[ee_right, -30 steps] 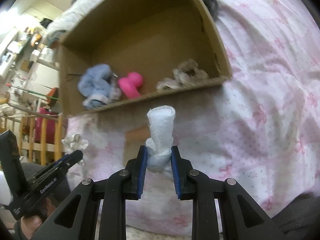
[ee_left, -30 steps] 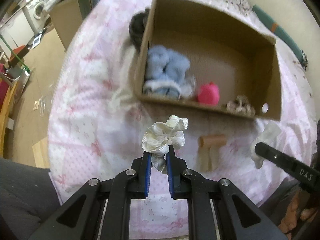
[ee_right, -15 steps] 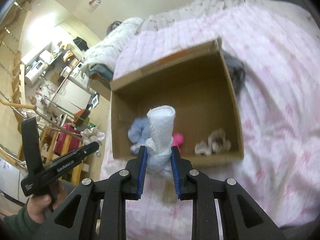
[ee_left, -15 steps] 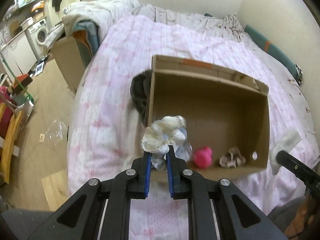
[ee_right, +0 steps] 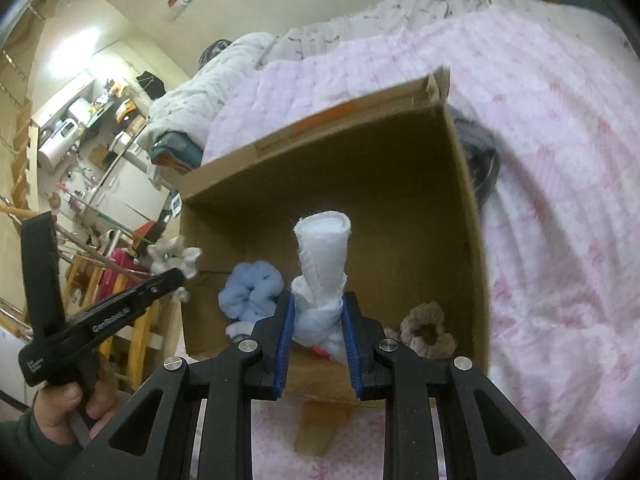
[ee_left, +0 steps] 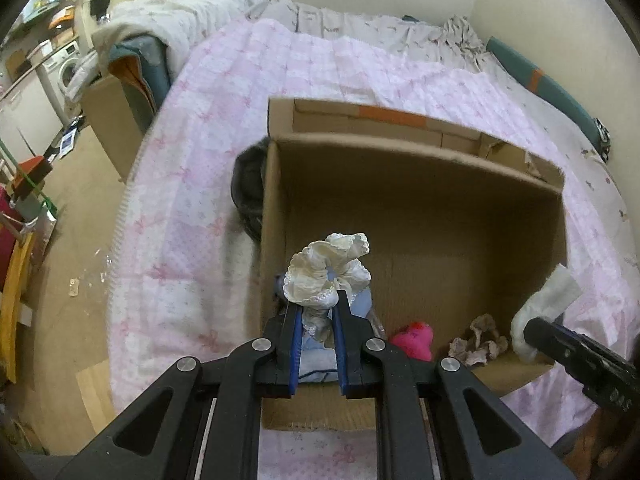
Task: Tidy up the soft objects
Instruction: 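Carry the lace scrunchie and white sock over the box with both tools, then open the left tool to drop the lace scrunchie while the right tool drops the sock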
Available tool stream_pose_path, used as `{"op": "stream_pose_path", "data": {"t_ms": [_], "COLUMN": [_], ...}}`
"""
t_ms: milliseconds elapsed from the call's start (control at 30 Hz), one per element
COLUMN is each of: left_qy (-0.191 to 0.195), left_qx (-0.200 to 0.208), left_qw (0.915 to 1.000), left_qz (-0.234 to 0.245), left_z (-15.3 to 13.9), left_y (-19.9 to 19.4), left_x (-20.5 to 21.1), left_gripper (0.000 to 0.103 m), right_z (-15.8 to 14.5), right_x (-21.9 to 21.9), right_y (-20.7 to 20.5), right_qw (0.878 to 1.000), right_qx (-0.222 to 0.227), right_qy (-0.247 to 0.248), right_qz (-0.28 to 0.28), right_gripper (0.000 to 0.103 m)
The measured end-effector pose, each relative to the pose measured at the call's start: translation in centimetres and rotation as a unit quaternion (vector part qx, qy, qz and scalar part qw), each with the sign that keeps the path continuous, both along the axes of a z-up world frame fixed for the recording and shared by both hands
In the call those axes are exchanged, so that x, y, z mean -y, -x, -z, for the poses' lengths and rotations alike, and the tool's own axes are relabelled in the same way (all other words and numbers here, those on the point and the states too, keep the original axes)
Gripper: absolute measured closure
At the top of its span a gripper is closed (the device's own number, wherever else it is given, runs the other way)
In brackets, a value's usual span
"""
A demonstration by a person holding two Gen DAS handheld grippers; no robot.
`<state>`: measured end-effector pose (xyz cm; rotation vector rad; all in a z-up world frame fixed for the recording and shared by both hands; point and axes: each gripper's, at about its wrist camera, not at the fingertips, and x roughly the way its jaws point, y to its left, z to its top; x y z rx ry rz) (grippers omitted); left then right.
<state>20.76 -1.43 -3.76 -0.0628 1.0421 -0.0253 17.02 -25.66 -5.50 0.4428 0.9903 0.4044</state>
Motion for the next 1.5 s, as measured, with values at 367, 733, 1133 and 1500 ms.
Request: {"op": "stream_pose_path", "data": {"t_ms": [367, 733, 1133, 1500], "left_qy": [0.028, 0.014, 0.023, 0.011], "left_qx": [0.007, 0.008, 0.014, 0.044], "left_qw": [0.9996, 0.9994, 0.9994, 0.9988], "left_qz": [0.002, 0.032, 0.022, 0.018], "left_z": [1.4, 1.9, 1.6, 0.2], "left_y": [-0.8, -0.4, -0.3, 0.3], "left_x": [0.4, 2.2, 1.8, 2.0], "left_gripper": [0.090, 0.089, 0.082, 0.034], "right_z": [1.6, 2.3, 2.1, 2.1], "right_x": [-1.9, -2.0, -1.5, -2.0], "right_y": [-0.5, -1.3, -1.8, -1.7], "right_qw": [0.999, 0.998, 0.999, 0.999], "right_qx": [-0.011, -0.027, -0.023, -0.020], "right_qy": [0.043, 0.053, 0.037, 0.046], "right_qz": [-0.021, -0.013, -0.002, -0.002], "right_gripper": [0.077, 0.077, 0.077, 0.077]}}
